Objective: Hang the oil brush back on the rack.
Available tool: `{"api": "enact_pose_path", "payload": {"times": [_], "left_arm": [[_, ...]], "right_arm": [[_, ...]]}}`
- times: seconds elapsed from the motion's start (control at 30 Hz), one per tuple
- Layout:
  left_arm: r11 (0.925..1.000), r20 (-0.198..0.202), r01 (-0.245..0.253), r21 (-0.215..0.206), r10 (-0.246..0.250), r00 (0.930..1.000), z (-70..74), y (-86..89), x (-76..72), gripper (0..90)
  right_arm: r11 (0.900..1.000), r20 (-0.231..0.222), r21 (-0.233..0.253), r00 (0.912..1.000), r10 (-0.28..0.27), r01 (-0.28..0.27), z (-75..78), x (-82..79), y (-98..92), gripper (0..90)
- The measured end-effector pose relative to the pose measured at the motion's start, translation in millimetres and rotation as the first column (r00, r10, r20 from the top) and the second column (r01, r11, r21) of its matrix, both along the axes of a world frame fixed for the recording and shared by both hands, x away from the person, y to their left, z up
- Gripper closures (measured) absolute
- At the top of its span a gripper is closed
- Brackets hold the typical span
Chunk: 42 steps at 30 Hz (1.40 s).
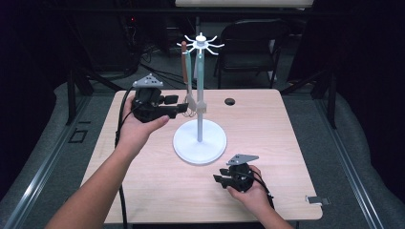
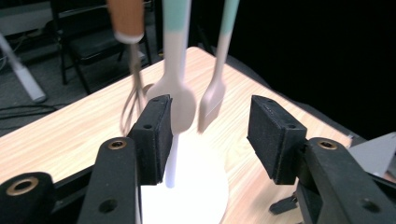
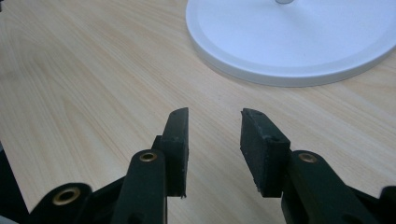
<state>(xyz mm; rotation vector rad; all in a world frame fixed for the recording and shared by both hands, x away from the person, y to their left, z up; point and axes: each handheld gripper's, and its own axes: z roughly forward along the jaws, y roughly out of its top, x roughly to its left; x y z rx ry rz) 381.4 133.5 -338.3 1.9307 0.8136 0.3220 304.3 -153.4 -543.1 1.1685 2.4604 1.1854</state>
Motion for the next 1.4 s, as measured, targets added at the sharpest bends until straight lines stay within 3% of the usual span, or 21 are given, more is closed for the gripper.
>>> {"api": "enact_pose_path", "payload": {"times": [0.2, 0.43, 0.73, 0.9, 1.03, 1.13, 1.3, 1.4], "left_arm": [[0.9989, -0.008, -0.038, 0.028, 0.038, 0.9992, -21.4, 13.8, -4.7, 48.5], [0.9950, -0.012, -0.080, 0.059, 0.081, 0.9967, -56.3, 29.7, -13.6, 48.1], [0.9881, -0.044, -0.130, 0.081, 0.134, 0.9900, -104.5, 53.3, -29.4, 48.0], [0.9840, -0.052, -0.154, 0.090, 0.159, 0.9859, -128.7, 63.9, -40.8, 48.1], [0.9795, -0.087, -0.173, 0.104, 0.182, 0.9795, -152.7, 73.0, -47.9, 48.1], [0.9794, -0.117, -0.181, 0.090, 0.190, 0.9747, -168.7, 78.9, -52.0, 47.9], [0.9787, -0.137, -0.186, 0.088, 0.196, 0.9709, -188.8, 82.5, -56.9, 48.3], [0.9773, -0.141, -0.198, 0.076, 0.207, 0.9681, -198.4, 83.6, -58.3, 48.9]], "right_arm": [[1.000, -0.001, 0.021, 0.9999, -0.010, 0.010, 11.1, 4.0, -1.4, 60.1], [1.000, 0.000, -0.022, 1.0000, -0.007, 0.007, 19.8, 5.3, -4.0, 59.1], [0.997, -0.003, -0.068, 0.9996, -0.027, 0.027, 18.1, 0.5, -22.9, 58.0], [0.997, -0.004, -0.059, 0.9986, -0.053, 0.053, 17.2, -3.7, -36.6, 57.1], [0.996, -0.021, -0.047, 0.9968, -0.077, 0.076, 14.0, -7.1, -49.0, 56.7], [0.995, -0.026, -0.025, 0.9944, -0.102, 0.101, 10.8, -8.5, -56.1, 56.5], [0.990, -0.020, -0.021, 0.9905, -0.136, 0.136, 4.9, -6.9, -65.0, 56.2], [0.986, 0.006, -0.032, 0.9869, -0.161, 0.161, 2.2, -6.2, -68.3, 55.8]]}}
